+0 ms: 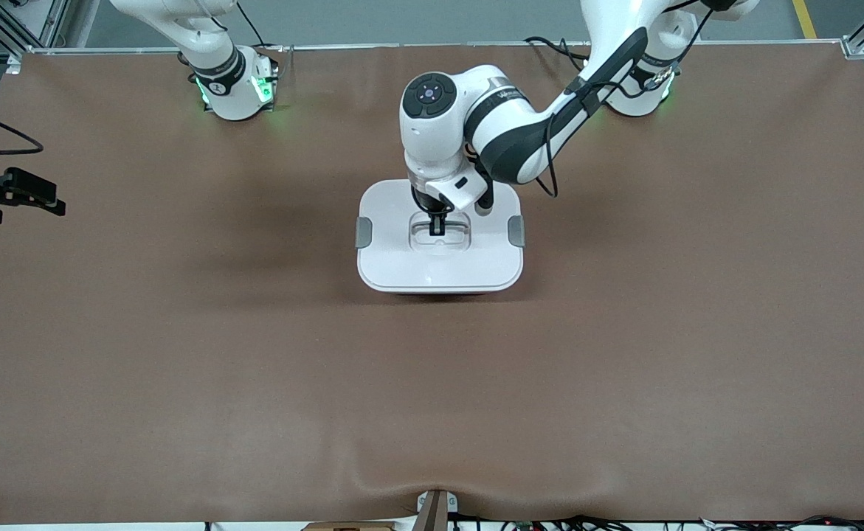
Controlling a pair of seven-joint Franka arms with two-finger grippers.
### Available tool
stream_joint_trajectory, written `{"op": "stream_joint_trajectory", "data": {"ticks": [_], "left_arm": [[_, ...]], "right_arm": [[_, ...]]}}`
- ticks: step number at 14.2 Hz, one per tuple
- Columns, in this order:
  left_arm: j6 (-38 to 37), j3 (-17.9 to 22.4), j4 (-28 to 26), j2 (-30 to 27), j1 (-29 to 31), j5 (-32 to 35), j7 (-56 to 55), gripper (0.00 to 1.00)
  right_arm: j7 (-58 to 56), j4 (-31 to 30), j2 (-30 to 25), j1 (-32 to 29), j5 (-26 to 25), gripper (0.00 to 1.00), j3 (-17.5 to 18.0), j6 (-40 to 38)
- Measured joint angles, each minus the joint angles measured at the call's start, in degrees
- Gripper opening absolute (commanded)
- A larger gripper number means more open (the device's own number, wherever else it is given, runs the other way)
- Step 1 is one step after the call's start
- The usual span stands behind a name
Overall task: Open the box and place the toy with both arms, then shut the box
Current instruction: 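Press the lid down onto the box with the left gripper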
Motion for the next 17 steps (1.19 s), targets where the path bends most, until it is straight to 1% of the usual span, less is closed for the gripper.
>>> {"op": "stream_joint_trajectory", "data": {"ticks": [4,17], "left_arm": [[-0.1,0.0,-0.1,0.4,-0.8,0.3,0.0,0.0],[-0.4,0.1,-0.6,0.4,-0.7,0.6,0.2,0.0]], "right_arm": [[0.0,0.1,-0.1,0.0,0.0,1.0,-0.1,0.1],[0.0,0.6,-0.3,0.2,0.0,1.0,0.2,0.1]]}}
